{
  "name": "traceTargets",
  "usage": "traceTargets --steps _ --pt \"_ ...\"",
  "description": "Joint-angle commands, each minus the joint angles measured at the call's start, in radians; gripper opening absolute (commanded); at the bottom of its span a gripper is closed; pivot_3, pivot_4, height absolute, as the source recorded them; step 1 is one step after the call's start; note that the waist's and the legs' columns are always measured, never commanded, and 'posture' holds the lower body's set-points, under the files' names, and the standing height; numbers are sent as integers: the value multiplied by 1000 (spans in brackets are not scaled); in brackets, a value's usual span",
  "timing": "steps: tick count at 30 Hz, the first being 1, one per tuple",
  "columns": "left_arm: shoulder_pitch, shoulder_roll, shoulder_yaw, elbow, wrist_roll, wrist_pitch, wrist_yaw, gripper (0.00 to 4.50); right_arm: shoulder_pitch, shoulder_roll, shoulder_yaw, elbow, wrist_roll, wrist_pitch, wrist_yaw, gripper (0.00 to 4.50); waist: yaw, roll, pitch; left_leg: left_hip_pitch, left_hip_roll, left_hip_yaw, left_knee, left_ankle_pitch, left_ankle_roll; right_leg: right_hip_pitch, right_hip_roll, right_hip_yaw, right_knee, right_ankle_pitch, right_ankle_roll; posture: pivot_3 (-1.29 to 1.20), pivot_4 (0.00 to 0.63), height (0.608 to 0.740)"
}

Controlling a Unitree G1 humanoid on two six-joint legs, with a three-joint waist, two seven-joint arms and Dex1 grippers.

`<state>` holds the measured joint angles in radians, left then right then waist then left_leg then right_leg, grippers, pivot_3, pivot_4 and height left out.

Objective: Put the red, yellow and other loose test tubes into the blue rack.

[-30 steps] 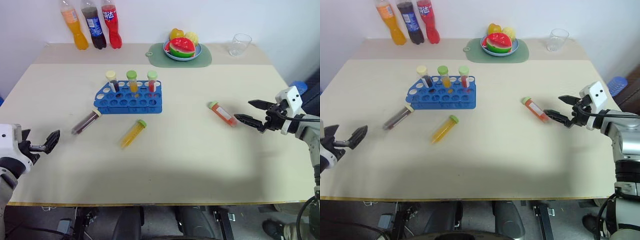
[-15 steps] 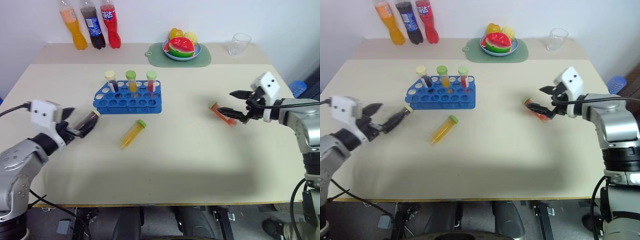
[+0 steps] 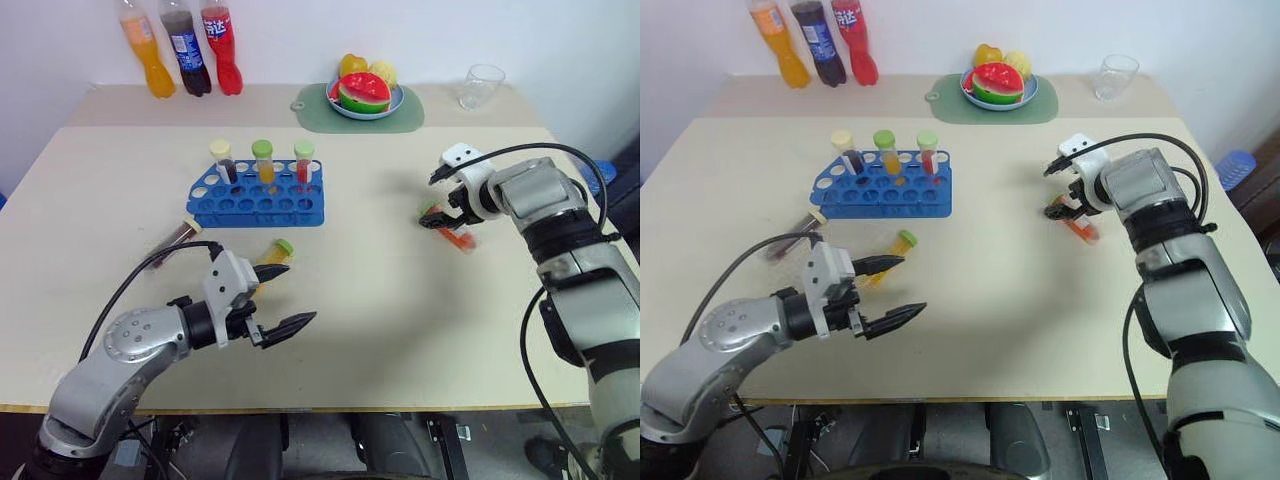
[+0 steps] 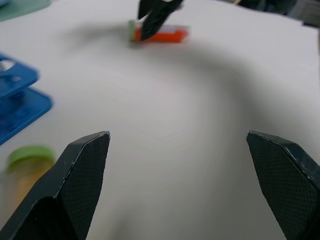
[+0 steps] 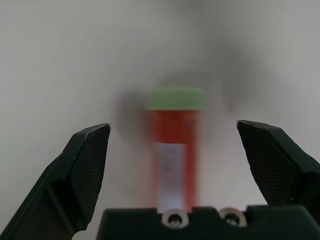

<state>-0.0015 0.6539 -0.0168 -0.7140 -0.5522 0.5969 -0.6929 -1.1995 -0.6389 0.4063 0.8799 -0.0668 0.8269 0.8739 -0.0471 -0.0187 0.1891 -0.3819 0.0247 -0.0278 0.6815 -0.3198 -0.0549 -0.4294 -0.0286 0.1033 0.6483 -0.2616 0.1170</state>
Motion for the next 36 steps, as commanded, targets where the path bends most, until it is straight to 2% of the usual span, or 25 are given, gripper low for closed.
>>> traceTargets --steps 1,6,7,9,13,15,20,23,25,27,29,32,36 --pt "18 -4 -8 -64 3 -22 11 4474 -71 15 6 141 -62 -60 8 4500 0 0 0 0 0 0 0 0 0 0 0 0 0 0 0 0 150 734" --pt "33 -11 -13 -78 6 -23 27 4474 -124 41 37 259 -129 -96 100 4500 -2 1 0 0 0 0 0 0 0 0 0 0 1 0 0 0 150 734" --pt "34 -13 -15 -78 9 -24 31 4493 -127 44 43 275 -143 -109 116 4248 -3 1 1 0 0 0 0 0 0 0 0 0 1 0 0 0 150 734" --pt "32 -17 -19 -78 13 -26 37 4500 -132 51 41 302 -160 -129 130 3669 -5 1 1 0 0 0 0 0 0 0 0 0 1 0 0 0 150 734" --pt "35 -22 -16 -78 19 -28 42 4500 -143 58 26 328 -181 -149 146 1578 -13 1 1 0 0 0 0 0 0 0 0 0 1 0 0 0 150 734" --pt "42 -21 -13 -76 22 -30 43 4500 -148 58 21 327 -185 -156 166 777 -17 1 1 0 0 -1 0 0 0 0 0 0 1 0 0 0 150 734" --pt "68 -27 9 -69 46 -46 69 4500 -100 15 -56 179 -129 -335 211 758 -25 3 1 0 0 -1 0 0 0 0 0 0 1 0 0 0 150 734" --pt "91 -58 79 -31 72 -66 132 4500 47 -18 -201 -91 -16 -588 172 758 -23 3 1 0 0 -1 0 0 0 0 1 0 1 0 0 0 150 734" --pt "88 -93 116 4 103 -88 190 4500 134 1 -301 -254 77 -616 162 758 -22 3 2 0 1 -2 0 0 0 0 1 -1 1 0 0 0 150 734" --pt "67 -163 169 62 112 -120 265 4500 213 99 -425 -446 225 -487 86 758 -24 3 1 0 1 -2 1 0 0 0 1 -1 2 0 0 0 150 734" --pt "53 -220 204 107 118 -152 308 4500 285 196 -493 -603 326 -406 10 758 -25 3 1 1 1 -2 1 0 0 1 1 -1 4 0 0 0 150 734" --pt "18 -294 223 207 185 -266 373 4500 404 491 -497 -752 374 -520 -219 758 -24 3 0 1 2 -4 1 0 0 1 2 -2 5 0 0 0 150 734" --pt "17 -313 207 263 236 -362 359 4500 457 710 -445 -711 321 -682 -364 758 -21 3 0 0 2 -3 1 1 -2 -1 2 -2 6 0 0 0 150 734"
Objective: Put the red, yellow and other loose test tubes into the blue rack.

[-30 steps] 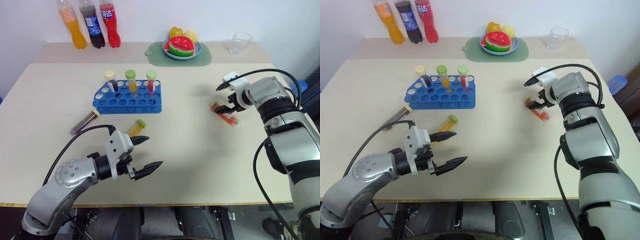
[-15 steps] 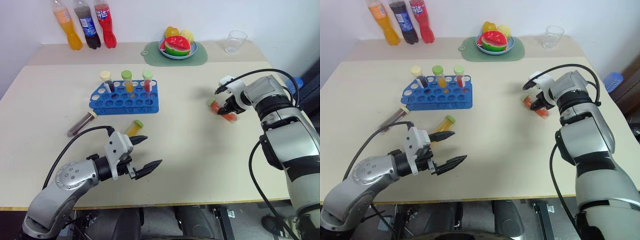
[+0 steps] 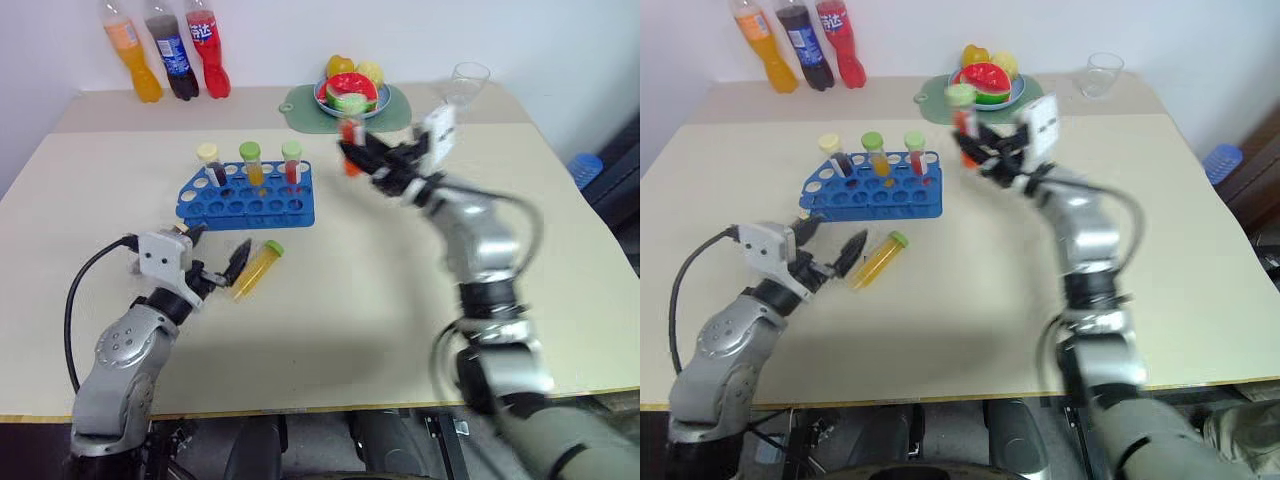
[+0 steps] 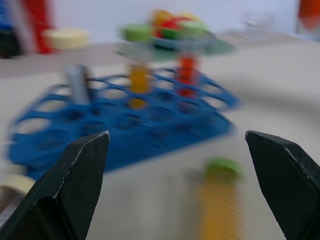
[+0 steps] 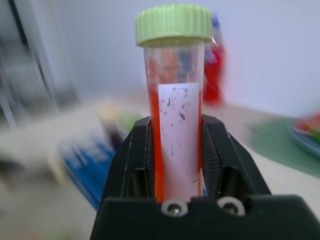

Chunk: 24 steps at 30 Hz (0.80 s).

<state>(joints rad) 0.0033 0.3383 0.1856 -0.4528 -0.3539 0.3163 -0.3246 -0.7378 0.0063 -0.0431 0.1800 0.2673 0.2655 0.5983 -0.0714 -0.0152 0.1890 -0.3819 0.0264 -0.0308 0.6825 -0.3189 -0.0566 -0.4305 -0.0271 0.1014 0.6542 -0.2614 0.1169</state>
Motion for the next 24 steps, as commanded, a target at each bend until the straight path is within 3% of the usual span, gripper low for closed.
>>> traceTargets --steps 1,5,12,24 --pt "16 3 2 8 48 -98 -12 4500 3 93 12 4 -15 -145 -105 758 7 0 0 -1 -1 0 0 0 0 0 -1 0 0 0 0 0 150 734" --pt "27 1 24 27 53 -140 -10 4500 16 147 74 138 -71 -281 -132 758 17 -2 -1 -3 -3 -1 0 0 -1 0 -4 -1 -3 0 0 0 150 734" --pt "62 16 30 -29 27 -105 -24 4500 -75 158 75 412 -117 -460 -207 758 -3 -1 -1 -2 -2 -1 0 0 -1 0 -2 -1 -2 0 0 0 150 734" --pt "59 18 23 -73 20 -45 -21 4500 -212 167 71 708 -152 -571 -239 758 -6 -1 -1 -2 -1 -1 0 0 -1 -1 -1 -1 -1 0 0 0 150 734"
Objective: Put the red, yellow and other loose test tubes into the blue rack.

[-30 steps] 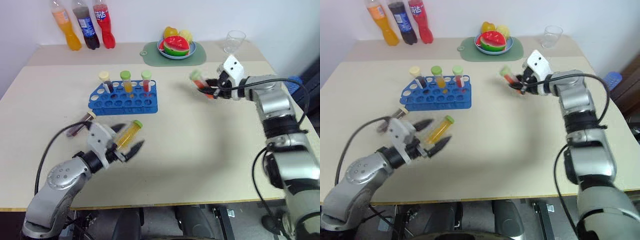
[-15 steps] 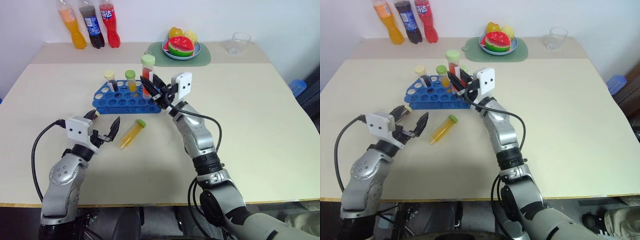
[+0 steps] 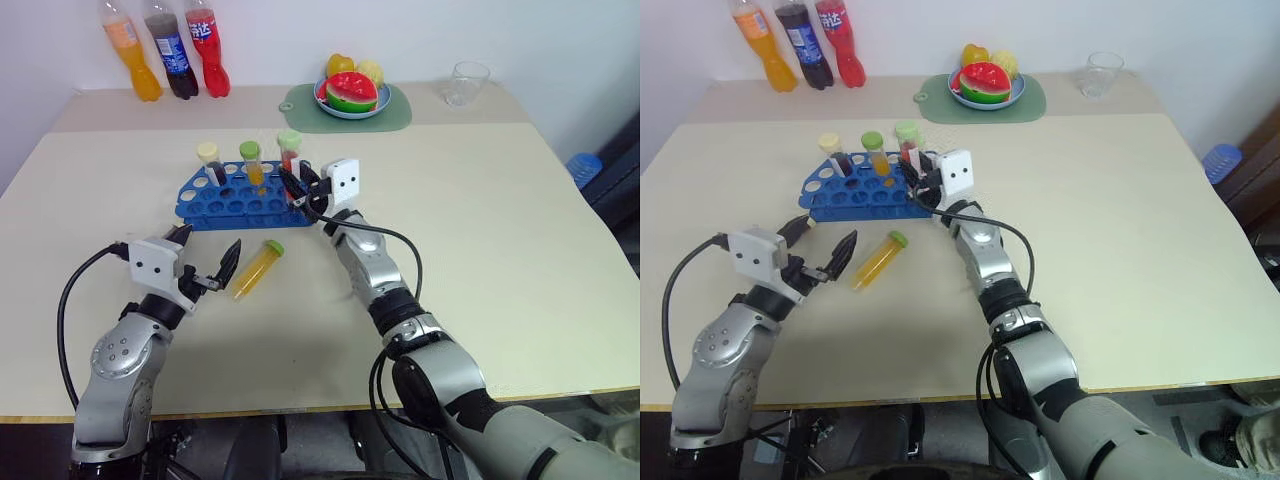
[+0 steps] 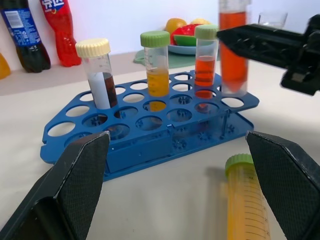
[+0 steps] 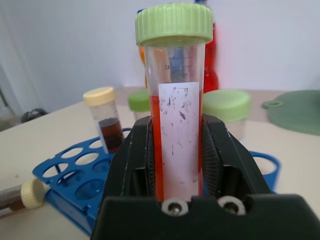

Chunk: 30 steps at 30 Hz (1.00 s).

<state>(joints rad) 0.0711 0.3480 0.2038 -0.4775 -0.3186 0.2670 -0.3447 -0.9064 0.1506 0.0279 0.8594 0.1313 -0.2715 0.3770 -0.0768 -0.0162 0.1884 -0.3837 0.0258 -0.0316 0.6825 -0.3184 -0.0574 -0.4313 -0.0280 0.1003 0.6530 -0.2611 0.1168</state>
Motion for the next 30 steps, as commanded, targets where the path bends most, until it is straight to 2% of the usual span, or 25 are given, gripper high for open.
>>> traceTargets --steps 1,7,23,30 --pt "-11 8 5 -50 -16 7 -1 4500 -53 22 -2 49 -23 -38 -30 758 0 0 0 0 0 0 0 0 0 0 0 0 0 0 0 0 150 734" --pt "-17 4 3 -65 -16 25 1 4500 -75 16 -17 119 -32 -73 -48 758 0 0 0 0 0 0 0 0 0 0 0 0 0 0 0 0 150 734" --pt "-23 2 1 -74 -14 32 6 4500 -27 -17 -41 115 -33 -88 -42 758 0 0 0 0 0 0 0 0 0 0 0 0 0 0 0 0 150 734" --pt "-22 3 4 -80 -14 36 7 4500 2 -19 -23 90 -41 -96 5 758 0 0 0 1 0 0 0 0 0 1 0 0 0 0 0 0 150 734"
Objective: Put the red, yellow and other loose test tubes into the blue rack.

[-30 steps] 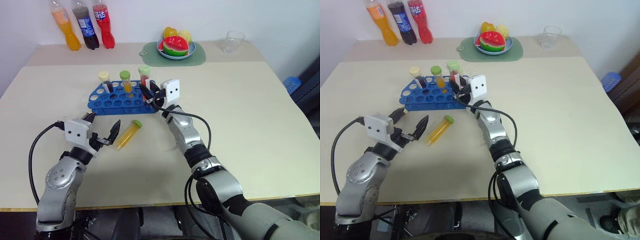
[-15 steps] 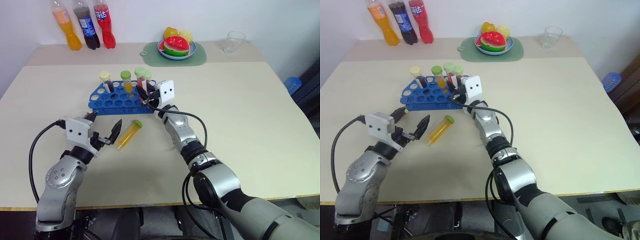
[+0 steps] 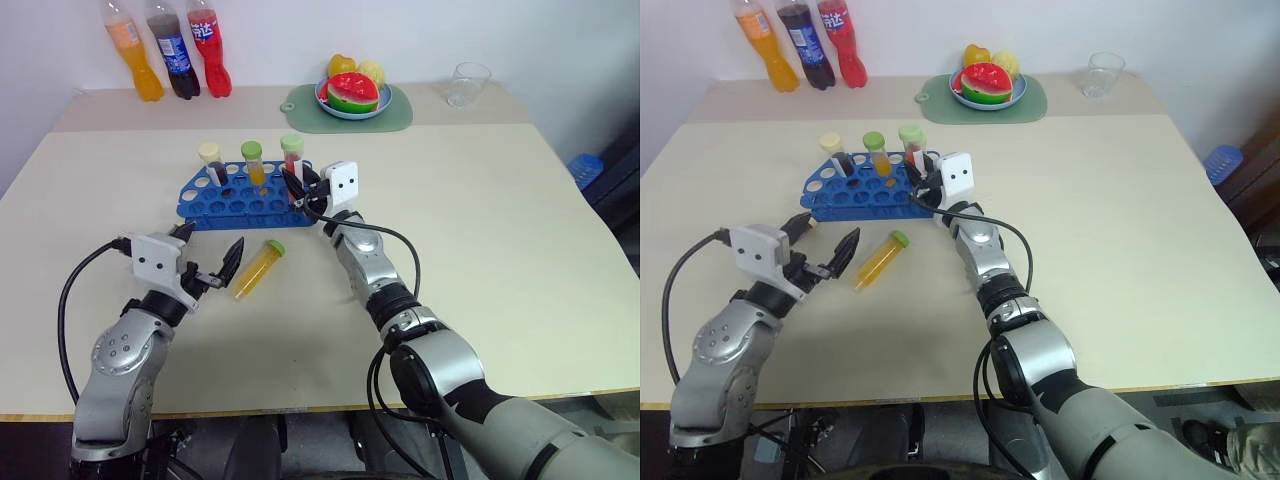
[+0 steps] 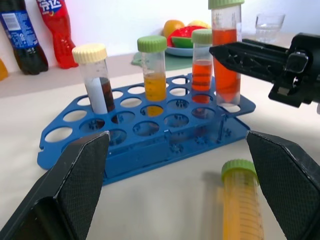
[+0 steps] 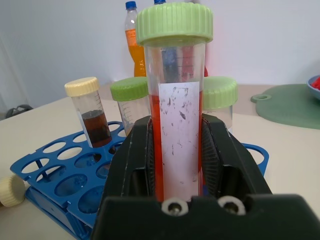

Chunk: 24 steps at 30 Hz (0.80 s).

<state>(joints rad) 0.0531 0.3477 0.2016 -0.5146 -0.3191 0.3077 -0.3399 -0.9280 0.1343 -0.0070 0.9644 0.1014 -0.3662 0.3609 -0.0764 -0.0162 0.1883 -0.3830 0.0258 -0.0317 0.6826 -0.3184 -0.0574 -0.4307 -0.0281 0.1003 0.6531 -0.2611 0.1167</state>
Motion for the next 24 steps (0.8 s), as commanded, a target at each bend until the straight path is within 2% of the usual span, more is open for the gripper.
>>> traceTargets --steps 1,5,14,19,21,22,24 --pt "-2 3 8 -44 -14 -4 1 4500 29 -2 15 -20 -12 -1 28 758 0 0 0 0 0 0 0 0 0 0 0 0 0 0 0 0 150 734" --pt "0 0 7 -47 -13 -3 2 4500 32 5 31 -18 -28 -4 28 758 0 0 0 1 0 0 0 0 0 0 0 0 0 0 0 0 150 734" --pt "7 -2 7 -48 -13 -2 1 4500 -56 14 11 91 -64 -22 -86 758 -1 0 0 1 0 0 0 0 0 1 0 0 0 0 0 0 150 734" --pt "15 -4 9 -50 -14 -4 1 4500 -58 17 9 104 -59 -36 -73 758 -4 0 0 2 0 0 0 0 0 1 0 0 1 0 0 0 150 734" --pt "18 -5 13 -54 -15 1 5 4500 -41 18 6 85 -44 -42 -37 1836 -5 0 0 2 0 0 0 0 0 1 0 0 1 0 0 0 150 734" --pt "20 -5 14 -57 -15 3 8 4500 -32 18 4 73 -37 -48 -23 2119 -6 0 0 2 0 0 0 0 0 1 0 0 1 0 0 0 150 734" --pt "20 -4 16 -61 -16 7 11 4500 -19 18 1 48 -30 -60 -6 3177 -7 0 0 2 0 0 0 0 0 1 0 0 1 0 0 0 150 734"
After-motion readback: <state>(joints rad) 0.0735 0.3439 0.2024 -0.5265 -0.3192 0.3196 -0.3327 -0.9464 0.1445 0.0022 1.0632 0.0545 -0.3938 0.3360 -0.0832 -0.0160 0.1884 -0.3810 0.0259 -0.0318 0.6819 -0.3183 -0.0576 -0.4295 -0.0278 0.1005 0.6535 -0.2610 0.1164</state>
